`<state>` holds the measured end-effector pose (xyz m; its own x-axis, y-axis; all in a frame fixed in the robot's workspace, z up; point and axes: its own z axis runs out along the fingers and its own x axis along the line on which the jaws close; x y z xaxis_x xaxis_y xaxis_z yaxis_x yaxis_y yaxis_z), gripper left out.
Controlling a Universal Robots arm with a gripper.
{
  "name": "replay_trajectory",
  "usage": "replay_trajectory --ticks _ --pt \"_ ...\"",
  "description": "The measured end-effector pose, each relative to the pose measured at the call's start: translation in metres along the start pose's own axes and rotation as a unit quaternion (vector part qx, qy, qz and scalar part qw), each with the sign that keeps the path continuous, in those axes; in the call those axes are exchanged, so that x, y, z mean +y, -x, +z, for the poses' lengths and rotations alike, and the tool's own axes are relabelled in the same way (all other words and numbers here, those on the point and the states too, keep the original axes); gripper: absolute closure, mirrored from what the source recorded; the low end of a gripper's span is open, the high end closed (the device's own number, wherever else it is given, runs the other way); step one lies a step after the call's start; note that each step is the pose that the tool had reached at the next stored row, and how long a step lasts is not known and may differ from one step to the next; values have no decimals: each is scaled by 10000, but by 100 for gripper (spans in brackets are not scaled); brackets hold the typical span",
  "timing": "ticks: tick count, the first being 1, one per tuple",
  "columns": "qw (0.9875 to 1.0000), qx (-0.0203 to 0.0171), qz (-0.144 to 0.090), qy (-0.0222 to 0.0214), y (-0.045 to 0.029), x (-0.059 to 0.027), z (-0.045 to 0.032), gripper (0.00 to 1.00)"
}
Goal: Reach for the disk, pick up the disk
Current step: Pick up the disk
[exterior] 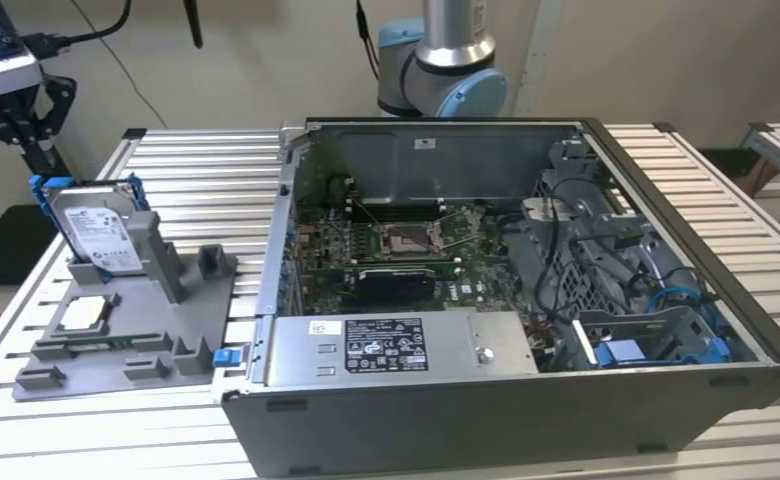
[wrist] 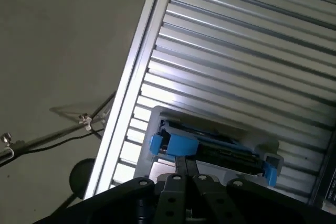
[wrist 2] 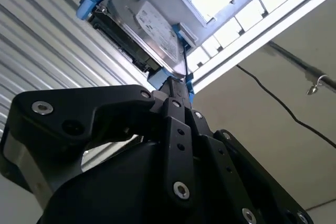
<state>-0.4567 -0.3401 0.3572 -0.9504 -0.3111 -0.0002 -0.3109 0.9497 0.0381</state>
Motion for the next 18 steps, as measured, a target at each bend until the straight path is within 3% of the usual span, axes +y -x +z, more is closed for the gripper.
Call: replay_trajectory --ticks 6,10,14,18 --pt "9993 8 -371 6 0 0 0 100" --pt "9974 -2 -721 -3 1 0 -2 100" --pt "9941 -29 -1085 -18 0 0 -1 100" --pt "9895 -45 -1445 -28 0 0 3 100"
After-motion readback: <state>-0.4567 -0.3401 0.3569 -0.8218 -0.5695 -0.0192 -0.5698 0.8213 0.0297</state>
